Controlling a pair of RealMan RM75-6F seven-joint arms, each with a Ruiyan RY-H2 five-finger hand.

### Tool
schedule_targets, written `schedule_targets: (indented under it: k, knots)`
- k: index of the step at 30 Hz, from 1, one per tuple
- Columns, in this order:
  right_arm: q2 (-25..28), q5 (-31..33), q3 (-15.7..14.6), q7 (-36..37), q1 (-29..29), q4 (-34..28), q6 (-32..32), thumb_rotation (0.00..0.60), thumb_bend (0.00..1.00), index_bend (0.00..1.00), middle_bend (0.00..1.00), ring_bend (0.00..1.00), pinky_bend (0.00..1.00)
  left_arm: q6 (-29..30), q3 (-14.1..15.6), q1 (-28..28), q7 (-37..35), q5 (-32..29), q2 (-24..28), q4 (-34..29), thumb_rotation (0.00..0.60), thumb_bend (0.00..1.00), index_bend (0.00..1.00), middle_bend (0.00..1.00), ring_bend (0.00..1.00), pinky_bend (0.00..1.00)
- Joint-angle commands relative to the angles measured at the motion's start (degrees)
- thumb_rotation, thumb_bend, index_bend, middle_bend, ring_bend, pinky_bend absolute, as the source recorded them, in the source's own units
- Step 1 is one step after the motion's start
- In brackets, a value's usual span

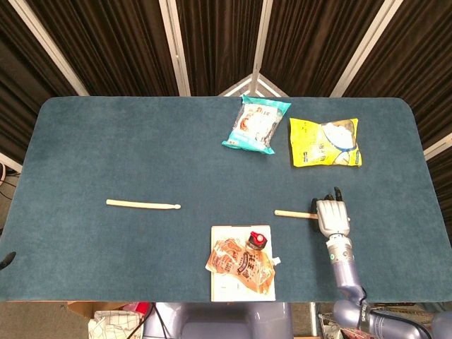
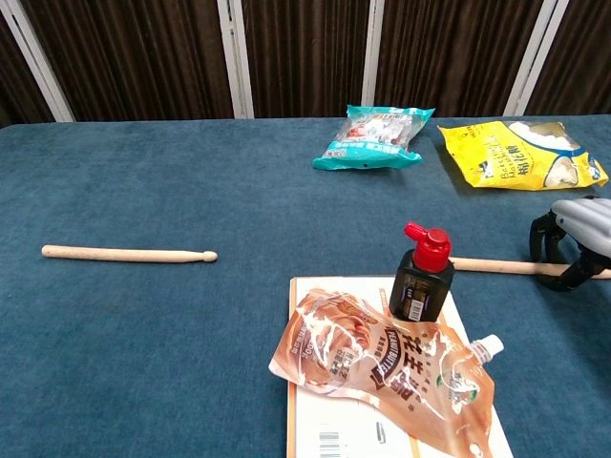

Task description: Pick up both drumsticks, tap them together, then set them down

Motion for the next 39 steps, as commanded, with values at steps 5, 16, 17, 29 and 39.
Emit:
schedule_targets:
  k: [5, 16, 17, 29, 39]
  knots:
    - [0.1, 0.3, 0.3, -0.7, 0.4, -0.2, -0.4, 0.600, 0.40, 0.53, 0.55, 0.30, 0.00, 0.0, 0.0, -0.1, 0.3, 0.0, -0.1, 0.0, 0.600, 0.19, 0.02, 0.00, 0.00, 0.00]
    - [0.0, 0.0, 0.0, -1.0, 0.5, 0.0, -0.5, 0.600, 0.40, 0.53, 0.57, 0.30, 0.00, -0.1, 0.0, -0.2, 0.6, -0.4, -0.2, 0.0, 0.600, 0.19, 0.03, 0.00, 0.00, 0.00]
    - [0.0, -0.1, 0.0, -1.1, 0.5, 0.0, -0.4, 0.600, 0.40, 0.53, 0.57, 0.30, 0.00, -0.1, 0.0, -0.2, 0.6, -0.4, -0.2, -0.1, 0.600, 0.19, 0.03, 0.00, 0.00, 0.00]
    - [-0.2, -1.1, -0.9, -1.8, 0.3, 0.8, -0.1, 0.600, 0.40, 0.53, 0.57, 0.30, 0.00, -0.2, 0.1, -0.3, 0.9, -0.5, -0.3, -0.2, 0.600, 0.19, 0.03, 0.00, 0.00, 0.00]
    - [-0.2, -1.4, -1.2, -3.1, 0.5, 0.6, -0.2, 0.600, 0.40, 0.53, 0.57, 0.30, 0.00, -0.2, 0.1, -0.3, 0.9, -0.6, -0.2, -0.2, 0.600, 0.19, 0.03, 0.00, 0.00, 0.00]
